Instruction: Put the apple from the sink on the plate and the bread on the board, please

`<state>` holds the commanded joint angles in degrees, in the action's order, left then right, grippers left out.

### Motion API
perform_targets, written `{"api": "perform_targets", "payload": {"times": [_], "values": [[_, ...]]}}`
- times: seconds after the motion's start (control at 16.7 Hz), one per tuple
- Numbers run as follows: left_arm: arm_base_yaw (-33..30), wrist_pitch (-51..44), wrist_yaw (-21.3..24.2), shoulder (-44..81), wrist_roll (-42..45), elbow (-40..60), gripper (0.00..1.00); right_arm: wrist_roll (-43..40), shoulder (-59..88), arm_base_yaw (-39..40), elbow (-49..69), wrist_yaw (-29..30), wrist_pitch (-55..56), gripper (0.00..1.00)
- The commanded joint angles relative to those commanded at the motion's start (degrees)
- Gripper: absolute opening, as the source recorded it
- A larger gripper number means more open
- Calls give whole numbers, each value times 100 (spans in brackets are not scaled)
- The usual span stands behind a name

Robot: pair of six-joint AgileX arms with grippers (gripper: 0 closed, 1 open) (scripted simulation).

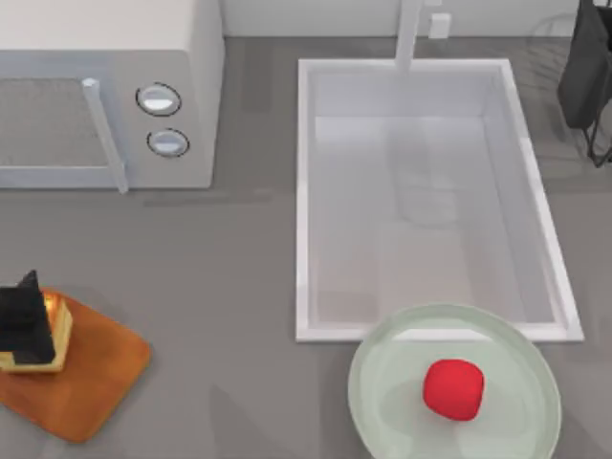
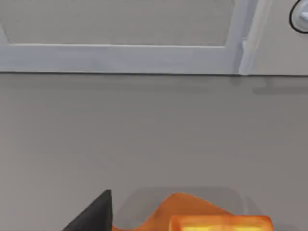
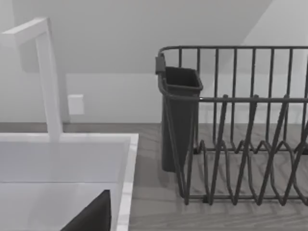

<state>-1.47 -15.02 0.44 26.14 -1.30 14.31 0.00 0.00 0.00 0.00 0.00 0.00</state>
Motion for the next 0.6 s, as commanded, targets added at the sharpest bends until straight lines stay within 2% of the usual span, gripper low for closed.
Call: {"api": "perform_targets", "payload": {"times": [0.3,0.6], "values": [[107,1077,-27,-2035,75,-1097,100,0,0,0,0,0,0,100],[147,1502,-44,-2614,130,-1431,100,0,0,0,0,0,0,100]]}}
